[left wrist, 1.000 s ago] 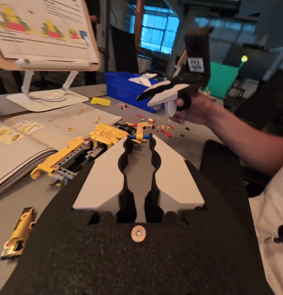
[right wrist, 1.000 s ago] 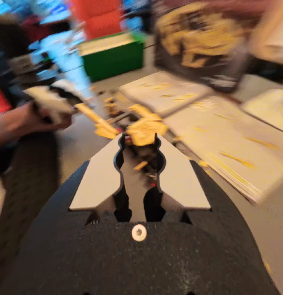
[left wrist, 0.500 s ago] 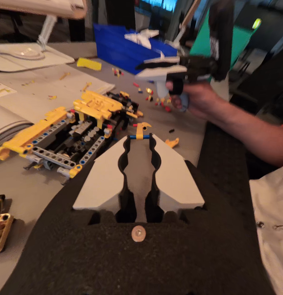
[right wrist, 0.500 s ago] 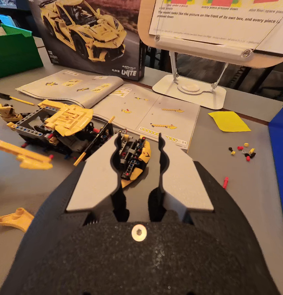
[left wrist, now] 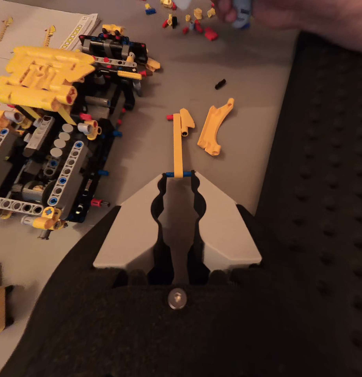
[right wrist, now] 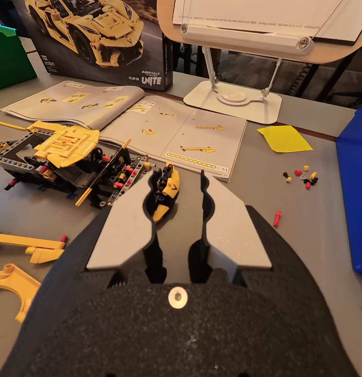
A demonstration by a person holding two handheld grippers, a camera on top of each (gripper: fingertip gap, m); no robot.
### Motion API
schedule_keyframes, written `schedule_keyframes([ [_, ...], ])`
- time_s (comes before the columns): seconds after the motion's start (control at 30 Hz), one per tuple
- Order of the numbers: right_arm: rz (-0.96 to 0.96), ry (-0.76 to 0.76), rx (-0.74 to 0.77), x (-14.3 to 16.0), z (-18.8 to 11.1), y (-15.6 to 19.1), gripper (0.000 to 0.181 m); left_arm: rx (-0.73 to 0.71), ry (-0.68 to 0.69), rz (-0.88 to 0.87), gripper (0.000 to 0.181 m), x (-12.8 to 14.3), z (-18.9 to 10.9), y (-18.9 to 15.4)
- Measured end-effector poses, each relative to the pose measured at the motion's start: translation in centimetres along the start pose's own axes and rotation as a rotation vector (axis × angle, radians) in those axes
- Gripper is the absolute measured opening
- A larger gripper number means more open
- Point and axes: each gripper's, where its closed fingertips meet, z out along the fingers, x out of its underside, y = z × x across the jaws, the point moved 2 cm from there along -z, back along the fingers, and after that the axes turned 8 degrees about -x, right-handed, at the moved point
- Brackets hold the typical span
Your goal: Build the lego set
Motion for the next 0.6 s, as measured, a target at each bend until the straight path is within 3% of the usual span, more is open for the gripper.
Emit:
schedule_keyframes([
  [0.17,0.005,0.021,-0.003,0.3,0.2,0.0,0.041,-0.042,0.034,0.081,0.024,0.5,0.4,-0.3],
  [0.43,0.018,0.04,-0.01,0.7,0.3,-0.2,0.041,-0.016,0.041,0.036,0.031,0.5,0.4,-0.2],
  [0.6,0.035,0.058,0.003,1.1,0.3,-0.7,0.041,0.005,-0.092,-0.07,0.036,-1.2,-0.8,0.5],
])
